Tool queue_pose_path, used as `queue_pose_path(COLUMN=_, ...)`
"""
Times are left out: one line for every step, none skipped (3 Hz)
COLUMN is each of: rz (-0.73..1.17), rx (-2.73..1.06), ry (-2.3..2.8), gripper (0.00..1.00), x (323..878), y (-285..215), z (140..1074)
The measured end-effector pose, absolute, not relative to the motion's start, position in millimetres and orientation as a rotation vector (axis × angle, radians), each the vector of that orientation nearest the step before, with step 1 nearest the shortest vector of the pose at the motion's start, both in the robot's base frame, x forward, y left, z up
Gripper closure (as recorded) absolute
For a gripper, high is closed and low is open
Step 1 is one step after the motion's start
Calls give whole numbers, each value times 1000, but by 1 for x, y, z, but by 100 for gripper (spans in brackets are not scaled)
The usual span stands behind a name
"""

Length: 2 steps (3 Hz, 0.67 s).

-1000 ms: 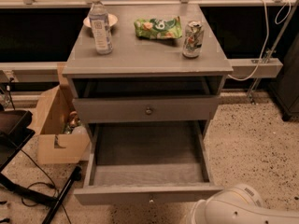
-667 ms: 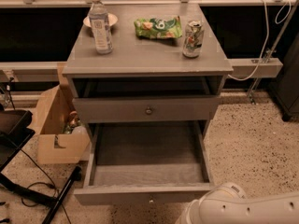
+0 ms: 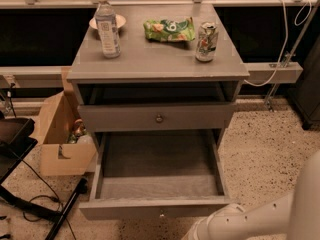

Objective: Close middle drawer

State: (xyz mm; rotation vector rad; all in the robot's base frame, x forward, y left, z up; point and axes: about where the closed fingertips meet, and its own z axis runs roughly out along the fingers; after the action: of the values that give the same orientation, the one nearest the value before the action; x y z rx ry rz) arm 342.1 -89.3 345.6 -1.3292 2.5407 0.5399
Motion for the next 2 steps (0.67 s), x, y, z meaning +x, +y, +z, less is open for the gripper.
queue_pose_path(rz=623, rx=-1279, ry=2581, gripper=100, x=329, y=-82, z=294)
queue_pose_path(rz=691, rx=-1221, ry=2595, gripper=100, x=323, y=-70, z=255)
